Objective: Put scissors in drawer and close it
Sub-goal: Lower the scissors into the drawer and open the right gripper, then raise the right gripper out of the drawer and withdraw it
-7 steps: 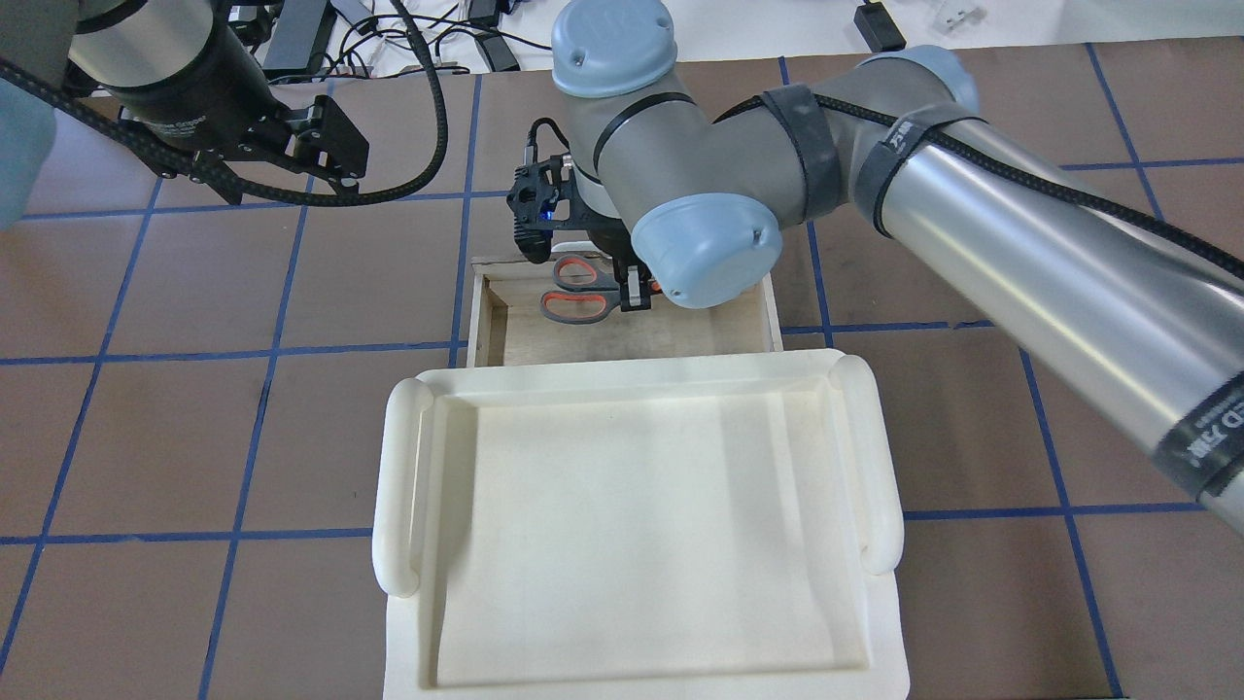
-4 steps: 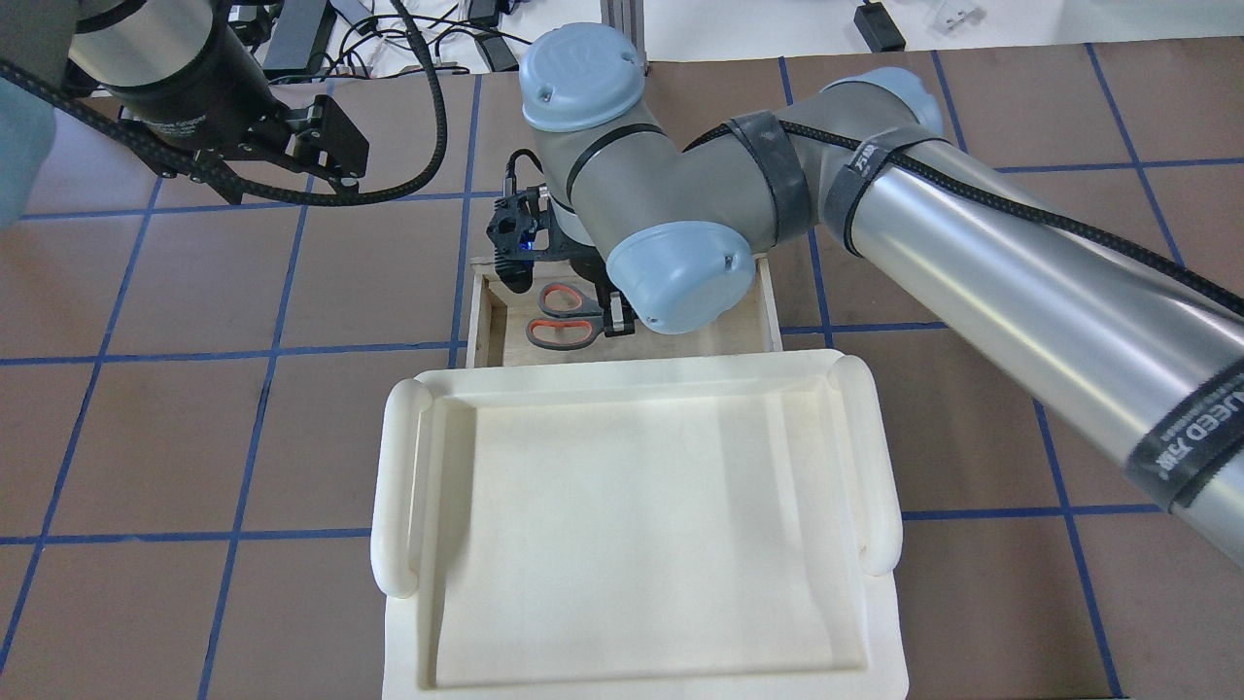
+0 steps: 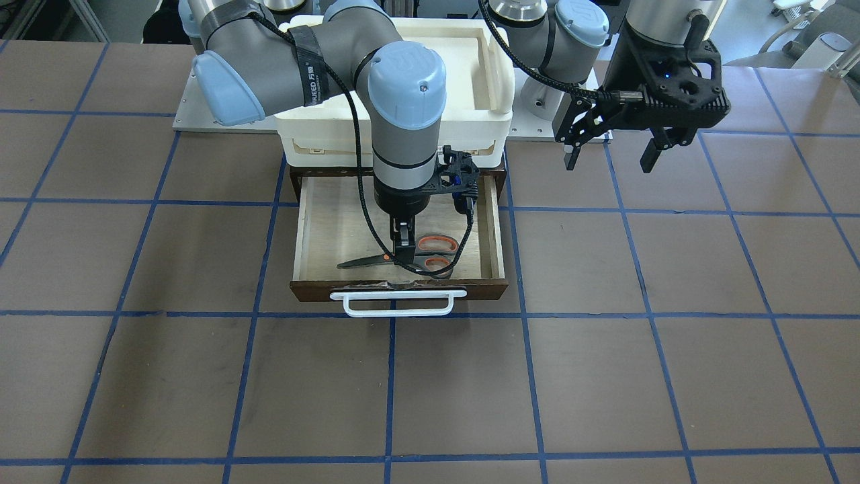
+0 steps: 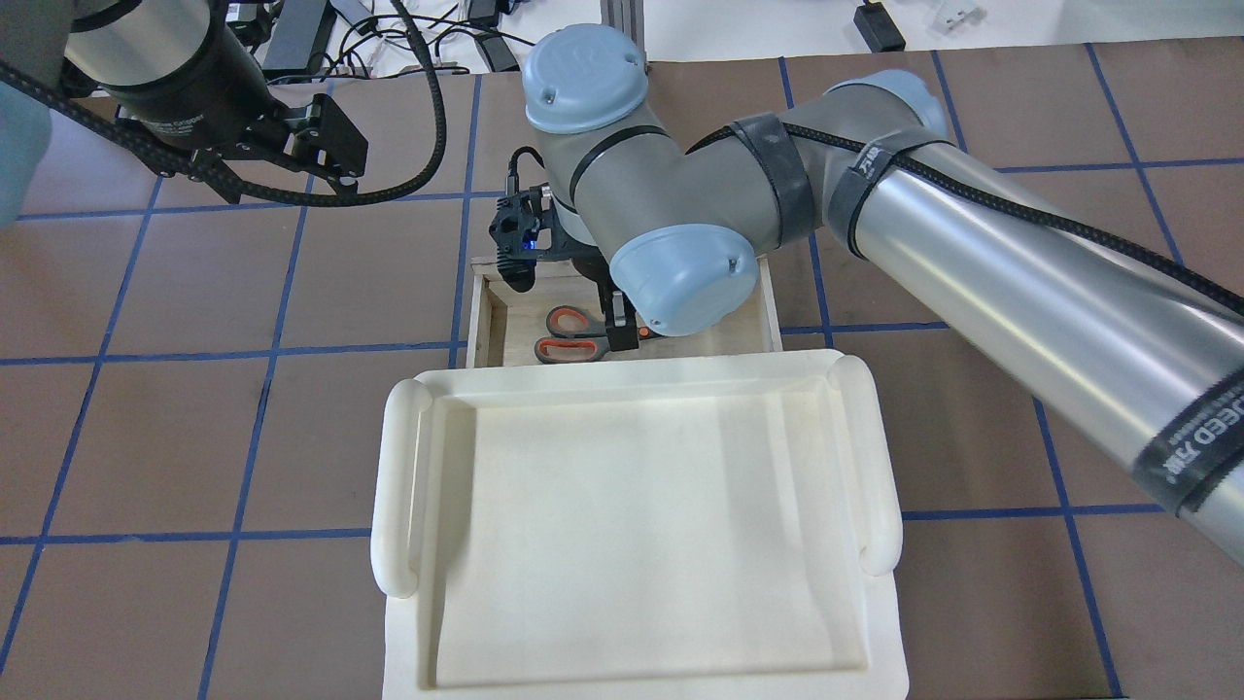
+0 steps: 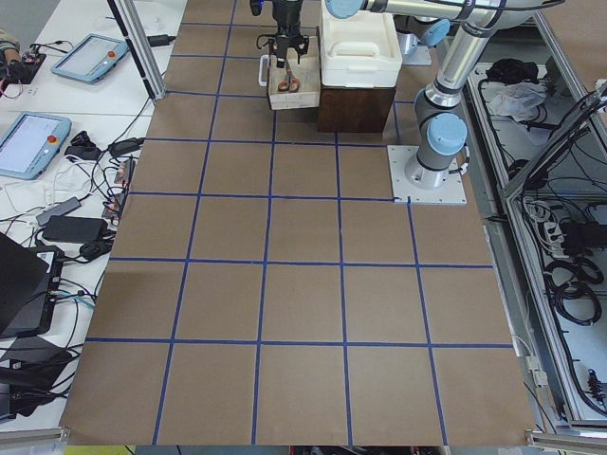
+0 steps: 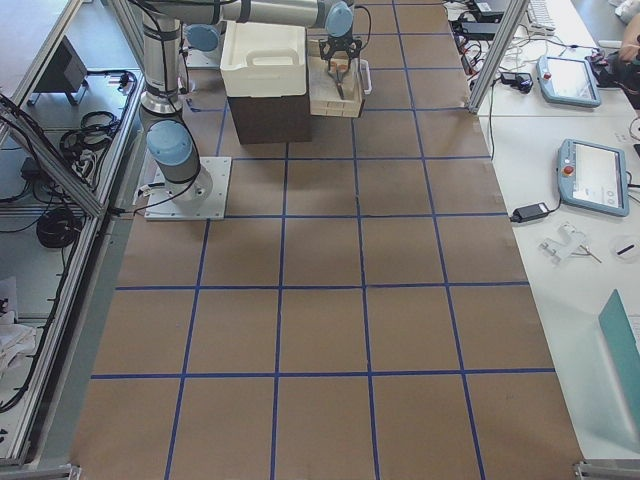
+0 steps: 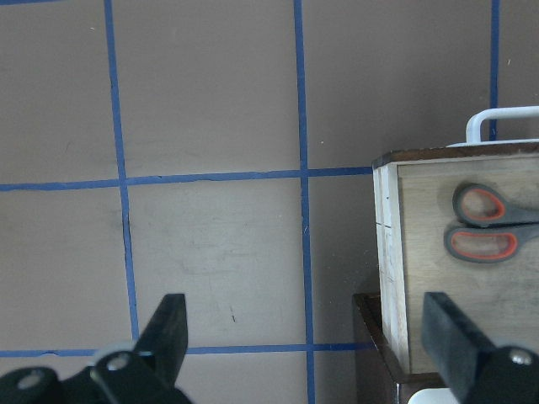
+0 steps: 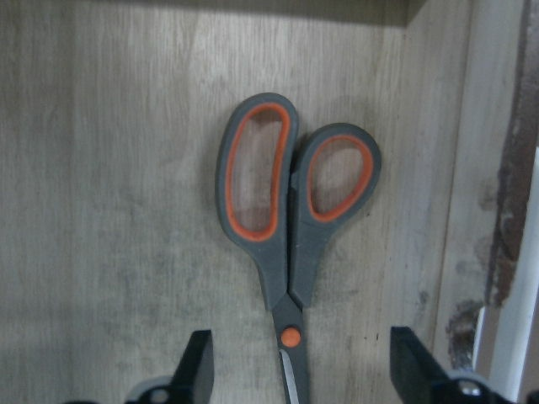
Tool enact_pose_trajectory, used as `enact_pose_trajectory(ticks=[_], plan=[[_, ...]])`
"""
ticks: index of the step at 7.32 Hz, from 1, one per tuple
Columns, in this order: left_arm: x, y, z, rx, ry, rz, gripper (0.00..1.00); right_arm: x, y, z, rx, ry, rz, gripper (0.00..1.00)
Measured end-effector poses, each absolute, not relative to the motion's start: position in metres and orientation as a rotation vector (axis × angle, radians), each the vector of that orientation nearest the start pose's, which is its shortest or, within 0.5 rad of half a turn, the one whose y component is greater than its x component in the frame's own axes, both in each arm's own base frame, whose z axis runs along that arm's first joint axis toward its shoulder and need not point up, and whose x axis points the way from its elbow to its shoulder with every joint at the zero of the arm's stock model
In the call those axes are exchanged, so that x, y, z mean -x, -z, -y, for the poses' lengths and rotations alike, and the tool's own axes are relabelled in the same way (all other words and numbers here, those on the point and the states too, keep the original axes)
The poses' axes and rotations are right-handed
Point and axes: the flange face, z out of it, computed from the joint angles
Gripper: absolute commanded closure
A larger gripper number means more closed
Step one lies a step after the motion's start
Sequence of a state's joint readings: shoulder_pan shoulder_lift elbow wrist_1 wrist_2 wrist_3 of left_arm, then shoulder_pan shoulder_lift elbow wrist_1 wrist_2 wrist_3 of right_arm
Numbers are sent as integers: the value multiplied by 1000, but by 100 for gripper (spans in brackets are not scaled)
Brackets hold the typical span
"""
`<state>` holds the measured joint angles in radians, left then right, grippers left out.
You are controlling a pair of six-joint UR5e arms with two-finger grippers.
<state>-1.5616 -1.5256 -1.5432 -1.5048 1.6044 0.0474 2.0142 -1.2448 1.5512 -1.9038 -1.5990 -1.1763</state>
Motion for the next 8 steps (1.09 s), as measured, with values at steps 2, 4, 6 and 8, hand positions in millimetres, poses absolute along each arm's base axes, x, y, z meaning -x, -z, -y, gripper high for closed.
enact_pose_trajectory(ticks=[2,4,6,8], plan=[[125,-528,488,-54,206,-3097,0,-336,-391,514,1945,143,-2522,0],[126,-527,489,-54,203,-3097,0,-290,-427,526,1342,254,-2876,0],[127,-526,489,-53,199,-3097,0,-253,-442,536,723,297,-3101,0],[127,-525,490,-52,198,-3097,0,-205,-454,538,419,247,-3193,0]])
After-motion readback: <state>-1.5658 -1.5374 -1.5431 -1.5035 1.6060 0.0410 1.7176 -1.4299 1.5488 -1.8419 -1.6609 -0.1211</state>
